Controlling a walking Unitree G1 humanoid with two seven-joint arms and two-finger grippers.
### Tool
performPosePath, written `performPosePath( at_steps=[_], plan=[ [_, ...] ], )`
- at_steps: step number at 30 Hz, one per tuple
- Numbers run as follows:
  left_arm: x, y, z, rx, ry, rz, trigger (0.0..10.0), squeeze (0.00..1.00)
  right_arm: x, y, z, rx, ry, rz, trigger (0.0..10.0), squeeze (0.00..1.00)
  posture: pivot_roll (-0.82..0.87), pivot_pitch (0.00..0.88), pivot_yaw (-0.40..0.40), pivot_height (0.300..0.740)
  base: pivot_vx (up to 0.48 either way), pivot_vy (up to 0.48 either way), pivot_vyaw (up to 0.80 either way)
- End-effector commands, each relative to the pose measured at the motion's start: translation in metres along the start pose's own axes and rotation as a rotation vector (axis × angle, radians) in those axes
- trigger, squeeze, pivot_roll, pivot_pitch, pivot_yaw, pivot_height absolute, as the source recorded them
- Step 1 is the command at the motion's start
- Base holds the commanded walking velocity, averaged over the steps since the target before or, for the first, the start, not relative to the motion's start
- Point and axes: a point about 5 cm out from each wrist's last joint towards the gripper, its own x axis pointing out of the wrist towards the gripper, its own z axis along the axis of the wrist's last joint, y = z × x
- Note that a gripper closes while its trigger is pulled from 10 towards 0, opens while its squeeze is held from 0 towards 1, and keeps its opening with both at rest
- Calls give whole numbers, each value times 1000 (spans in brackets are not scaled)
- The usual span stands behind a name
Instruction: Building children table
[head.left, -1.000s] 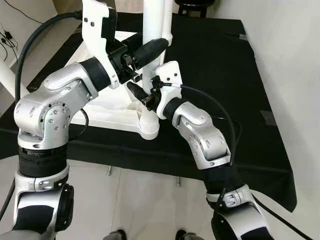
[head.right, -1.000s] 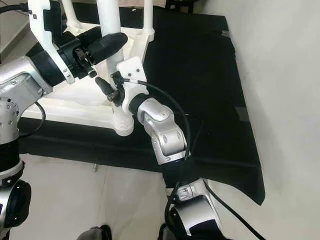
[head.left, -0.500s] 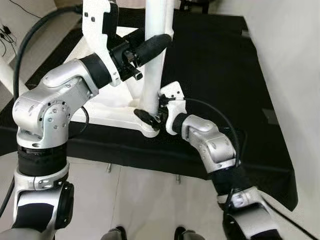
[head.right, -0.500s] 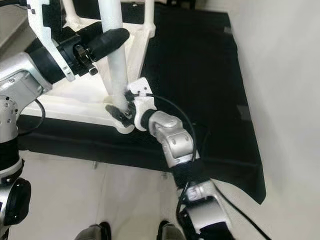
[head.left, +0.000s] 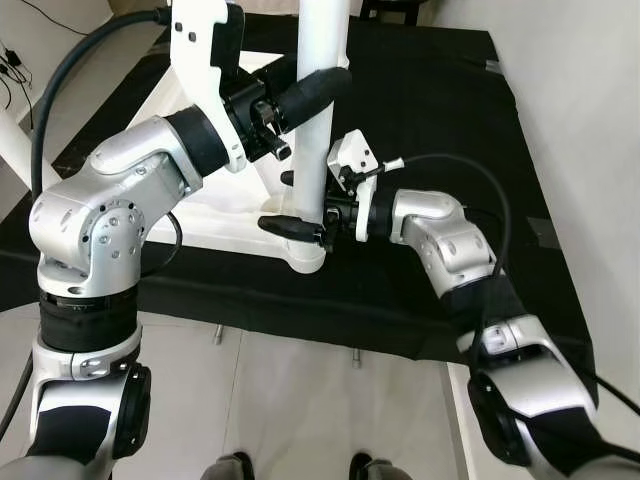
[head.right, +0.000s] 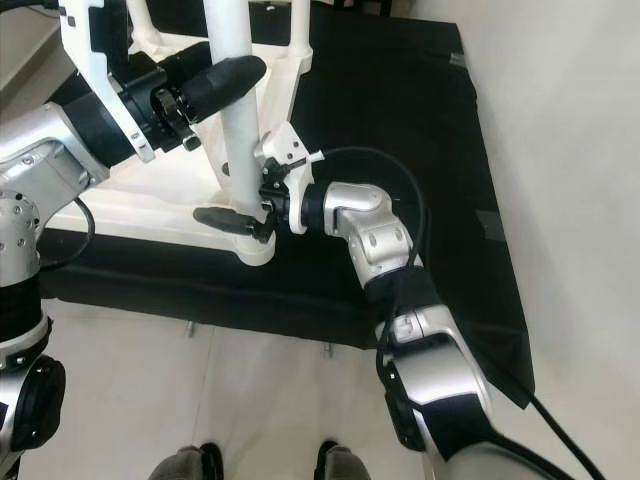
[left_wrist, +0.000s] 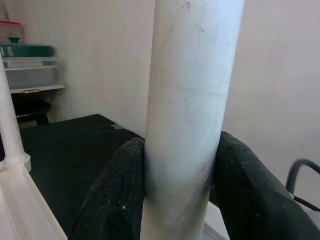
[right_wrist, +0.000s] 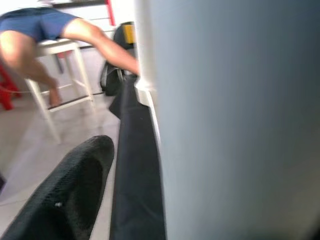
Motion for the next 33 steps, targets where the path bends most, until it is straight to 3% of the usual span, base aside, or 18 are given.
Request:
performPosePath(
  at_steps=[1,3,15,16,17,18,24,25,28,29,30,31,33],
  plan=[
    [4,-12,0,-21,0,-75,0,0,4,1,2,-8,-23,58,0,0,8,205,-29,740,0,0,0],
    [5,-6,-4,-27,6,-70,0,0,9,2,4,-19,-36,118,0,0,9,208,-28,740,0,0,0],
    [5,2,-8,-32,12,-62,0,0,13,7,-1,-30,-28,161,0,0,6,210,-28,740,0,0,0],
    [4,-1,-7,-34,3,-45,1137,0,12,8,-7,-27,-25,142,0,0,3,210,-28,740,0,0,0],
    [4,-1,-7,-34,3,-45,1137,0,12,8,-7,-27,-25,142,0,0,3,210,-28,740,0,0,0],
    [4,-3,-6,-32,1,-40,10000,1000,12,8,-10,-22,-29,112,0,0,0,211,-28,740,0,0,0],
    [5,-2,-3,-24,-3,-1,10000,1000,9,6,-21,-15,-7,-31,0,0,-3,212,-32,740,0,0,0],
    [5,-2,-3,-22,3,-2,10000,0,11,5,-28,10,24,-169,0,0,-4,214,-35,740,0,0,0],
    [5,-1,-3,-21,7,-6,10000,0,11,4,-34,26,47,-270,0,0,-9,214,-33,740,0,0,0],
    [5,-1,-3,-28,5,-9,10000,0,10,-2,-41,47,79,-503,0,0,-16,212,-30,740,0,0,0],
    [5,0,-4,-32,8,-8,10000,0,12,14,-54,97,129,-589,0,0,-14,219,-21,740,0,0,0],
    [6,0,-5,-33,10,-4,10000,0,13,26,-61,143,158,-627,0,0,-18,212,-21,740,0,0,0],
    [6,0,-5,-33,10,-4,10000,0,13,26,-61,143,158,-627,0,0,-18,212,-21,740,0,0,0]
  ],
)
